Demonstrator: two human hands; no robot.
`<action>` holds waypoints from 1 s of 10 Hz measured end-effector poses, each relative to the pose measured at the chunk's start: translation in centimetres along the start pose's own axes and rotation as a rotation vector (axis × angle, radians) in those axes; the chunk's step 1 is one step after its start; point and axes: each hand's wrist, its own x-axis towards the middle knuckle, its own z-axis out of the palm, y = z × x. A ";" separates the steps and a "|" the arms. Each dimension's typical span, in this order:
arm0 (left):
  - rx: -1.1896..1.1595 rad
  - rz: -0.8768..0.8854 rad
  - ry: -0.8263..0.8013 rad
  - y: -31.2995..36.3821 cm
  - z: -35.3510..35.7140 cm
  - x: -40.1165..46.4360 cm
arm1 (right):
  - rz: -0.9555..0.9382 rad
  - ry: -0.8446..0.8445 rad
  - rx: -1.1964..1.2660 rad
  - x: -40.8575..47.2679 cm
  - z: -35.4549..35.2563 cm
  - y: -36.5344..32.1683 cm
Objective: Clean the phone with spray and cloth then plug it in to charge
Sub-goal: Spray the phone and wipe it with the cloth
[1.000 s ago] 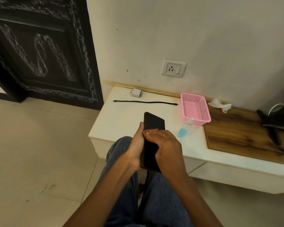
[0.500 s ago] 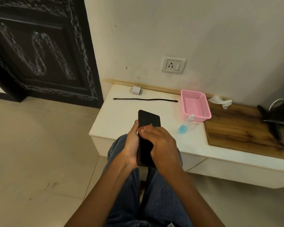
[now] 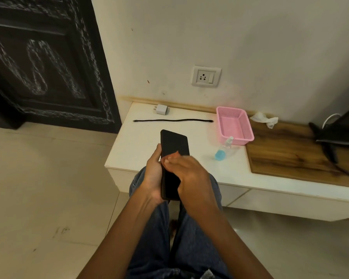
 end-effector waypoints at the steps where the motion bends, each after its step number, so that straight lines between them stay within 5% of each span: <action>1: 0.059 0.023 0.018 0.0 -1.1 0.8 | -0.005 -0.012 0.038 -2.4 0.9 -0.8; 4: 0.088 0.081 -0.028 -0.8 0.7 1.1 | 0.145 0.058 0.016 1.4 0.1 1.3; 7: 0.088 0.103 0.011 -0.2 -0.3 1.0 | -0.043 0.119 -0.047 -3.5 1.2 1.2; 10: 0.124 0.083 -0.032 -0.3 0.4 0.5 | 0.020 0.113 -0.097 0.6 0.2 2.9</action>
